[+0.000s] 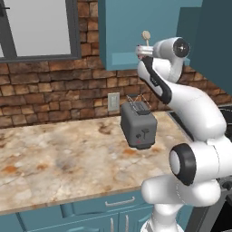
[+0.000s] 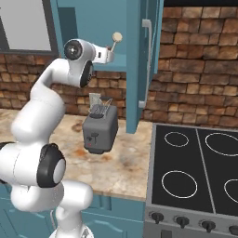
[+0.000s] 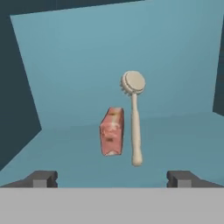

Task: Pick up the dish brush and bar soap from the sink, and place them back in the cabinet, and close the cabinet door.

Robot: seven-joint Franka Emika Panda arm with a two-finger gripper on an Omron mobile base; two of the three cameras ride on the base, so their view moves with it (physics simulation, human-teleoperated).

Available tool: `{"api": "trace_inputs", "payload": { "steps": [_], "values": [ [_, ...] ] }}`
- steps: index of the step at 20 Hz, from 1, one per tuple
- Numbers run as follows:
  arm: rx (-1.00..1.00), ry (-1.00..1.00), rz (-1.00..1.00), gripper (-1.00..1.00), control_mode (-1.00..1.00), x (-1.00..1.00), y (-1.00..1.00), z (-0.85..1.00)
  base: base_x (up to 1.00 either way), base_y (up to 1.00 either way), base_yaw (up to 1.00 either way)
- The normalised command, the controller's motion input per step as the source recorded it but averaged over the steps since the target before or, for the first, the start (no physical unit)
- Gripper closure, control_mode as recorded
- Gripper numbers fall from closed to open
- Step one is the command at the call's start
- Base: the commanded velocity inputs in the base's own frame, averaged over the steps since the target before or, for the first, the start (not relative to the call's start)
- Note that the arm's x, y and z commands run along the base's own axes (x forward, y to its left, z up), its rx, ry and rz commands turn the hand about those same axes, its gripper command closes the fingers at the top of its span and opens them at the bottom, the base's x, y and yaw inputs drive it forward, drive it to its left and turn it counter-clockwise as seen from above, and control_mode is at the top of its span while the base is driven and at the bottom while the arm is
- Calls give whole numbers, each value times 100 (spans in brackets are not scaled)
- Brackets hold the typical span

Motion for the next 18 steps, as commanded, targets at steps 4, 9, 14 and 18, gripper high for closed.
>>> {"api": "trace_inputs", "payload": {
  "steps": [4, 9, 14, 18],
  "values": [
    [0, -1, 0, -100, -100, -56, -3, 16, 0, 0, 0],
    [0, -2, 0, -100, -100, -65, -9, 21, 0, 0, 0],
    [-2, -4, 0, -100, -100, -71, -9, 24, 0, 0, 0],
    [-1, -3, 0, -100, -100, -65, -3, 21, 0, 0, 0]
  ]
}}
